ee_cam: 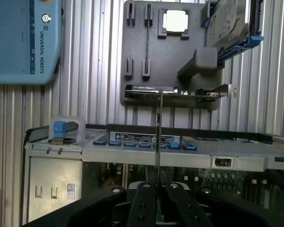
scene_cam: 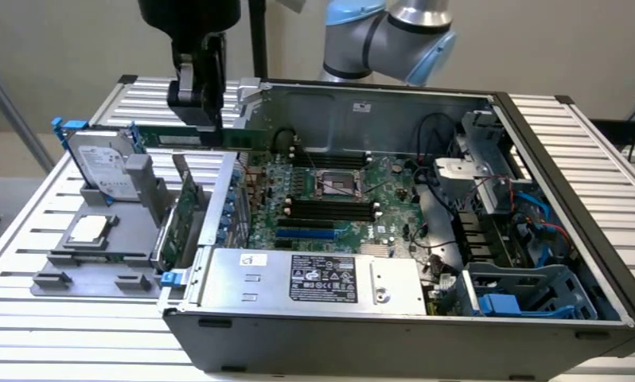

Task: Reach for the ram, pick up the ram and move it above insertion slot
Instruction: 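Pick up the ram and move it above insertion slot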

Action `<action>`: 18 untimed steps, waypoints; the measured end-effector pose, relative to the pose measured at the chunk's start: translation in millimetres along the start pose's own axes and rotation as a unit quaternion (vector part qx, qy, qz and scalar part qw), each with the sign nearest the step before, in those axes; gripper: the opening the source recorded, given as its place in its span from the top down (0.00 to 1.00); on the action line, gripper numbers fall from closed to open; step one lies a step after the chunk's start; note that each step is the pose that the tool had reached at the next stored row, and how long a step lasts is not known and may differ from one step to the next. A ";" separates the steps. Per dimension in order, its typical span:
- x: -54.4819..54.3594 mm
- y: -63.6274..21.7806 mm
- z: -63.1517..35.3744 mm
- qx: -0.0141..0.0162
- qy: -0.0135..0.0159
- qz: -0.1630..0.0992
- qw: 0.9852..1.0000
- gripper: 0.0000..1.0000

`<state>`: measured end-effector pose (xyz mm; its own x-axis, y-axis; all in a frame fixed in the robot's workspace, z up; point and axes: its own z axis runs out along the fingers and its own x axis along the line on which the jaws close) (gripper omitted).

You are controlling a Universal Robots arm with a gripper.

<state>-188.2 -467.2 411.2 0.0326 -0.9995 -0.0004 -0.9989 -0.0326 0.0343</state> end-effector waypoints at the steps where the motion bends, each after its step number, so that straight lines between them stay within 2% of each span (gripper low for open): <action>1: -0.7 -4.4 -0.1 0.000 0.000 0.000 1.000 0.86; 18: -9.1 -82.0 -2.8 0.000 0.000 0.000 1.000 0.86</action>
<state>-106.6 -455.4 411.1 0.0326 -0.9995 -0.0004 -0.9989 -0.0326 0.0343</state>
